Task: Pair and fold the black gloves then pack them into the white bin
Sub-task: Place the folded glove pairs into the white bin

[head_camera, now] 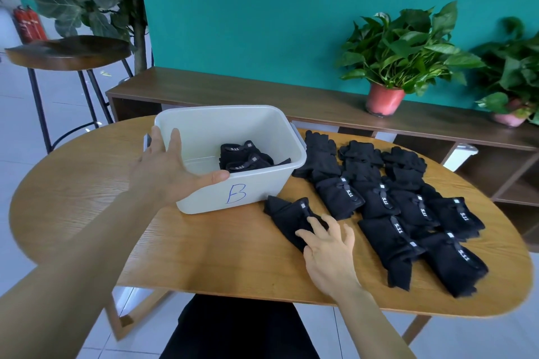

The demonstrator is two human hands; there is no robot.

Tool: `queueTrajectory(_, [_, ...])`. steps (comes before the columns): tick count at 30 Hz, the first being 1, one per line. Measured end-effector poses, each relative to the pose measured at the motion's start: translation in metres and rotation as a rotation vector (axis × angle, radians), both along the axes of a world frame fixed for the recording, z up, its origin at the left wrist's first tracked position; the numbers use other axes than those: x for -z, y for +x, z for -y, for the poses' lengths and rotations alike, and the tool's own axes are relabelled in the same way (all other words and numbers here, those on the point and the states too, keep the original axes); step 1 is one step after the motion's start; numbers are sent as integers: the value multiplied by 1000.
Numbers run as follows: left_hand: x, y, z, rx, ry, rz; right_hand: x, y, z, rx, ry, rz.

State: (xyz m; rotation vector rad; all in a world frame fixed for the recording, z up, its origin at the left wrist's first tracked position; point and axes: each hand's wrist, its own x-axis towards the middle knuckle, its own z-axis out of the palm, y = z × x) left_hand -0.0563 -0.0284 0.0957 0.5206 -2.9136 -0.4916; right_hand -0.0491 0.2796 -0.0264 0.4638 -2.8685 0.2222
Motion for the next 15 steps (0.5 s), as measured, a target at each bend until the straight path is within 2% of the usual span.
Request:
queueTrajectory(4, [1,1,1,9,-5,2,-16,2,-5,-123,-42,67])
queueTrajectory(9, [0,3,0,13,-11,1,-22,1,-9,-156,-195,125])
queueTrajectory(15, [0,2,1,11,-20,0,-40,-8,13,-113,-440,-42])
